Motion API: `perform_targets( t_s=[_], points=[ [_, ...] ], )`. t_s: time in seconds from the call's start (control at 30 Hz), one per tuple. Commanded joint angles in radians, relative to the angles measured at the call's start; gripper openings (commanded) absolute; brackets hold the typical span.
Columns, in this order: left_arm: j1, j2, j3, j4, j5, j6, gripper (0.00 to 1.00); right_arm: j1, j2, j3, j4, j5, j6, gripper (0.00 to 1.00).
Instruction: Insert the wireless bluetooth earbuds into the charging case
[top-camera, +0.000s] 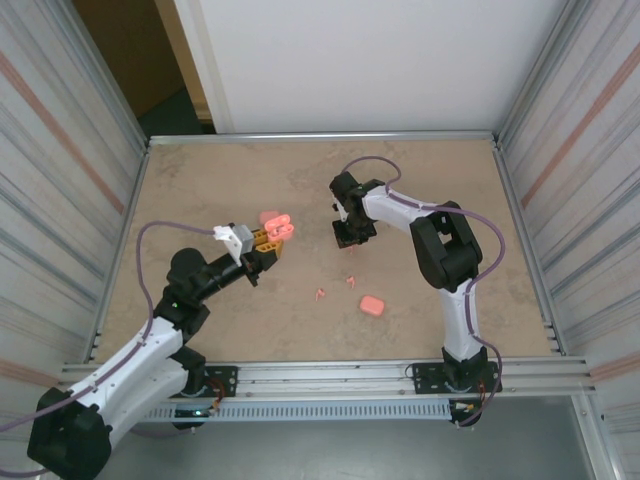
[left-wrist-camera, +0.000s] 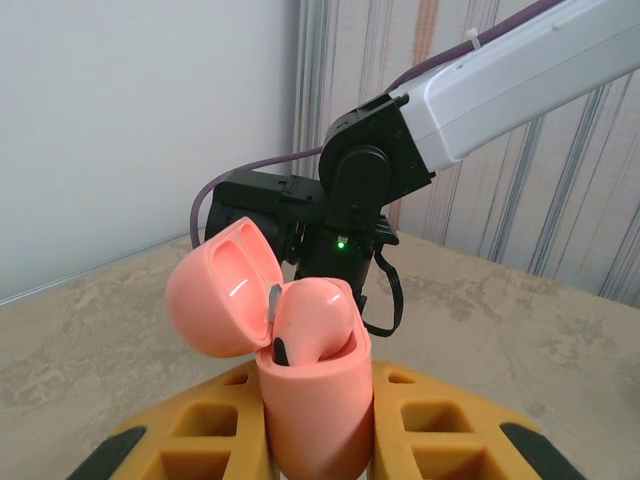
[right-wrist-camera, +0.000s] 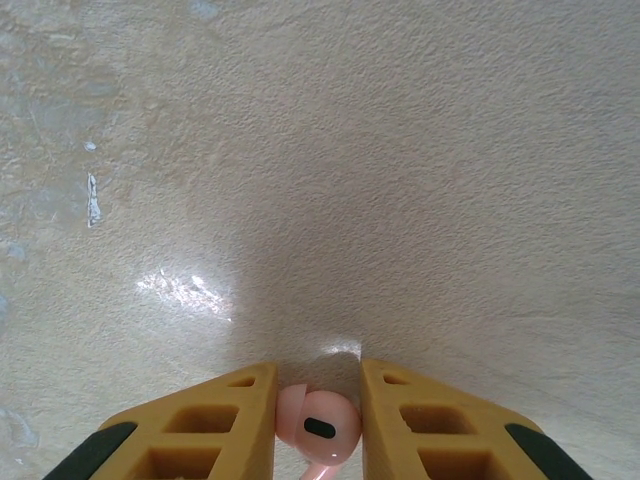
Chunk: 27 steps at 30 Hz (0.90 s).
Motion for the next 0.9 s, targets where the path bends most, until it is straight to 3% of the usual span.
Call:
perform_targets(
  t_s=[0.0, 0.33, 0.87],
  points=[
    [-0.004, -0.017, 0.01, 0.013, -0.009, 0.017, 0.0, 0.02, -0.035, 0.003, -0.034, 0.018, -0.01, 0.25],
    [-0.004, -0.001, -0.004, 0.047, -0.003, -0.007, 0.0, 0.023, -0.185, -0.077, 0.029, 0.06, -0.008, 0.24],
    [-0.01, 0.189, -0.005, 0.221, 0.03, -0.075, 0.0, 0.073, -0.543, -0.215, 0.176, 0.068, 0.004, 0.24]
  ],
)
